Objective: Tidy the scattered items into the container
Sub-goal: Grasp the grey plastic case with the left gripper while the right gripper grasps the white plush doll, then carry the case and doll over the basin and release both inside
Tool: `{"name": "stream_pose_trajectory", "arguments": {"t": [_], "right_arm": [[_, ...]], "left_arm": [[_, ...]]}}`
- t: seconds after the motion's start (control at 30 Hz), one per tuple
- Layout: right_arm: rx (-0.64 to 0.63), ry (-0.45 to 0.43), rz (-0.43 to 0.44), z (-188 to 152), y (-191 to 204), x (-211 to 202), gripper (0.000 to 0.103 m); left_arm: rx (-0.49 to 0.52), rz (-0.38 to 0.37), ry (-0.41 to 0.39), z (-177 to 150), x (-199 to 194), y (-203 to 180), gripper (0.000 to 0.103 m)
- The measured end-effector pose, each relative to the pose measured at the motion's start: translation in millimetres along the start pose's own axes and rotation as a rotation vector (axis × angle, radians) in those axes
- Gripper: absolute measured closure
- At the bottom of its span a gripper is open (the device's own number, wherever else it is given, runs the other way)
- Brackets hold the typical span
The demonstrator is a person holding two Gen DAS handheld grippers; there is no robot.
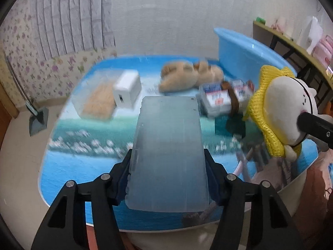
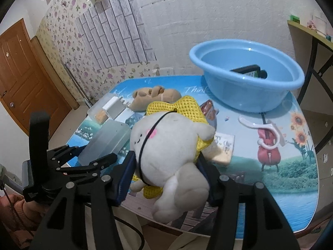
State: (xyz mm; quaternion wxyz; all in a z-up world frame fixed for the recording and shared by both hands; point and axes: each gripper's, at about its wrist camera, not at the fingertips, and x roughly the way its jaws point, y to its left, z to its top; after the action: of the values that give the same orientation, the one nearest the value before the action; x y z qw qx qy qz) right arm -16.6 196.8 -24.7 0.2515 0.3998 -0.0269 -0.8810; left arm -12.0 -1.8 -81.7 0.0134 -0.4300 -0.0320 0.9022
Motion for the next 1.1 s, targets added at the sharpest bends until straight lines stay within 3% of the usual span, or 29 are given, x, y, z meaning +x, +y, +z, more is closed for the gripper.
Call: {"name": "stream_pose_trajectory", "arguments": {"t": [0.17, 0.37, 0.6, 0.83, 1.1], "right_arm": [[-0.010, -0.089, -0.001, 12.9, -3.9, -22.8, 0.048], [0.046, -0.188, -0.050, 38.7, -36.1, -48.1, 0.048], [0.105, -0.249, -0.126, 62.7, -80.6, -57.4, 0.048], [0.144, -0.274, -0.137, 80.5, -108.8, -43.5, 0.048], [0.154, -0.259, -0.146, 92.5, -132.2, -14.1, 0.048]], "left_arm": [[0.028, 0.015, -0.128, 25.7, -31.8, -6.2, 0.043], [0.057, -0.011, -0.196, 59.2, -44.7, -20.5, 0.043], [0.135, -0.078, -0.227, 95.4, -31.4, -63.3, 0.042], [0.211, -0.104, -0.248, 124.5, -16.3, -106.9, 0.042], [0.283, -0.110, -0.193, 146.7, 17.6, -146.5, 0.042]]}}
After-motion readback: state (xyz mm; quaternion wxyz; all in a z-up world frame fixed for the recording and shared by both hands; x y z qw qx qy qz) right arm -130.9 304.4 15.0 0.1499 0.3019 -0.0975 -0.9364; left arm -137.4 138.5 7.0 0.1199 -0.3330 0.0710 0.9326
